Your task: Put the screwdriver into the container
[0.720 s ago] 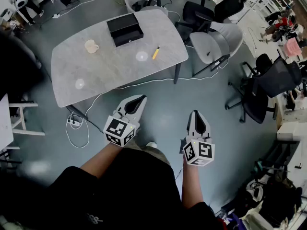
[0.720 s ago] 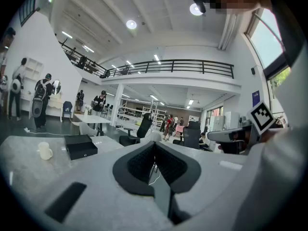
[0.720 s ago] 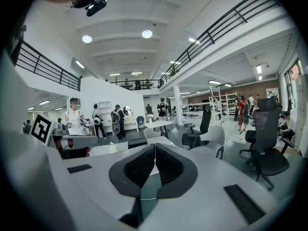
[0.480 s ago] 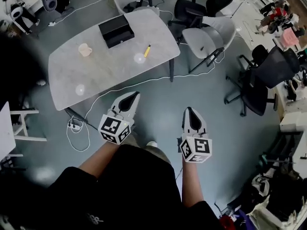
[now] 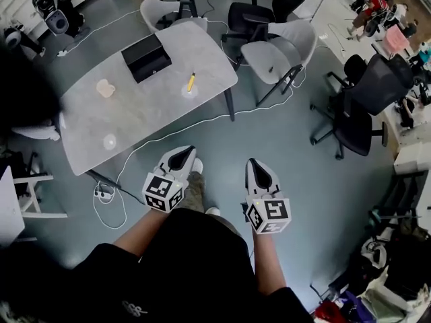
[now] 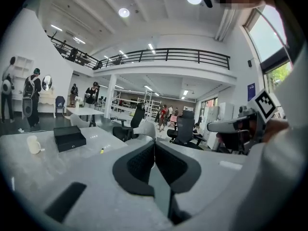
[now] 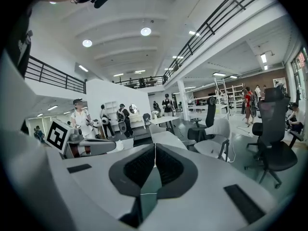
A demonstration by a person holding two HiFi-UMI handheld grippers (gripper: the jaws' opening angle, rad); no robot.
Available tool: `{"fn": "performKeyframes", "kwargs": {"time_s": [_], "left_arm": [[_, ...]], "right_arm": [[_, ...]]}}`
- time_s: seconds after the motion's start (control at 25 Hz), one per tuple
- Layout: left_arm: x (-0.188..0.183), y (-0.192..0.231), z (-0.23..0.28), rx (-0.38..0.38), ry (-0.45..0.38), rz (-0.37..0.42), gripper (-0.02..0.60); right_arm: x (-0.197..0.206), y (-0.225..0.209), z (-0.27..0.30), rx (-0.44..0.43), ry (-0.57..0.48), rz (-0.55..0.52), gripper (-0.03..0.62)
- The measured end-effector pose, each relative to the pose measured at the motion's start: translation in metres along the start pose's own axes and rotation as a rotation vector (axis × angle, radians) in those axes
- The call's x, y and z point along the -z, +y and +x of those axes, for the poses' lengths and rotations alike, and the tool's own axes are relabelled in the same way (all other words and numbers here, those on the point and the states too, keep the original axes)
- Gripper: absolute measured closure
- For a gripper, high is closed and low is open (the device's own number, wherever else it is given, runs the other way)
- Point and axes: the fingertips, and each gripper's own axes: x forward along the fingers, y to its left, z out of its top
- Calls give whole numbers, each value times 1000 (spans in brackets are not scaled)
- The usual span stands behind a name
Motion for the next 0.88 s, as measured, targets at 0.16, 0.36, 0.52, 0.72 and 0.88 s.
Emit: {"fn": "performKeyframes", "kwargs": {"time_s": [0.16,0.36,0.52,0.72,0.88], "left_arm": [[-9,21,42,23,2,7,565],[-25,66,89,28,5,-32,565],[-42,105,121,62,4,-88,565],[-56,166,159,75,0,-72,565],[-61,205,173,76,-9,-62,565]], "right_arm": [[-18,-26,22,97,-42,-22,582],[-37,-45,74,140,-2,-33,582],[-62,-48,129,174,12,-43,582],[-89,-38,205,159,-6,-77,582],[-97,-35,253,158,8,-79,582]]}}
